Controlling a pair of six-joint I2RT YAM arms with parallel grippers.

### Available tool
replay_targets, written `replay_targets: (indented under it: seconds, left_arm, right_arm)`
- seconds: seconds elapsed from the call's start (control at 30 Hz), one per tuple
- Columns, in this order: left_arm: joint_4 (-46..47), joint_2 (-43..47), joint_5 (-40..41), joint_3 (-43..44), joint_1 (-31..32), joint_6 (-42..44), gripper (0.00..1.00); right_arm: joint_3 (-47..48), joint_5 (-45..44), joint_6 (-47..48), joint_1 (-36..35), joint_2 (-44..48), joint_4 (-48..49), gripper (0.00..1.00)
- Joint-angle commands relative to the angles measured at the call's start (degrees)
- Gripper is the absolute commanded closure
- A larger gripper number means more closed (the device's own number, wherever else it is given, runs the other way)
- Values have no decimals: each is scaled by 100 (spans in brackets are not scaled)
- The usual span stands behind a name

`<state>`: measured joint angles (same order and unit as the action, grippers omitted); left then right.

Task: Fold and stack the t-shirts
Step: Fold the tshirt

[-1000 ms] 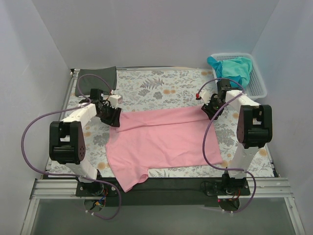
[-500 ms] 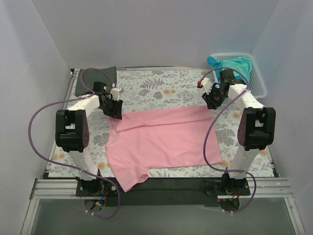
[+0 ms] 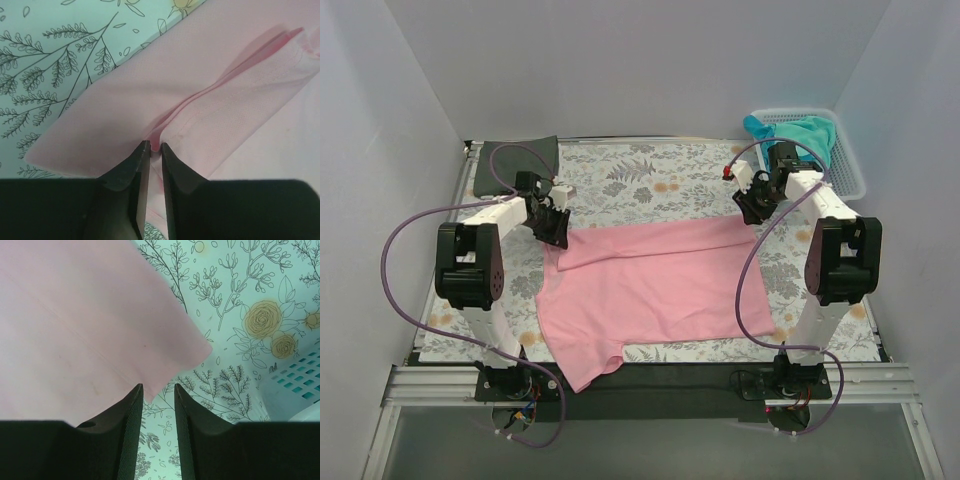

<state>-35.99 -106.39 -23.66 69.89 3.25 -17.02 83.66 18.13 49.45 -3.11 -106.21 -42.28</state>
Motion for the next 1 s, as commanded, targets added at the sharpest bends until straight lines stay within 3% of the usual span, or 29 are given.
replay_targets:
  seconds: [0.0, 0.1, 0.4, 0.63, 0.97]
  left_arm:
    - [-154, 329, -227, -80, 36, 146, 84]
    - [-251, 469, -349, -54, 36, 190, 100]
    - [-1076, 1629, -1237, -633, 299, 1235, 100]
    - [-1182, 2166, -1027, -1635, 940, 2017, 100]
    - [-1446, 2658, -806, -1769, 976, 2633, 74]
  right_arm:
    - [265, 33, -50, -5, -48, -96, 68]
    - [318, 15, -67, -5, -84, -105, 71]
    - [248, -46, 20, -5, 22, -184, 73]
    - [195, -64, 65, -5, 39, -193, 73]
    - [230, -20, 65, -14, 13, -210, 72]
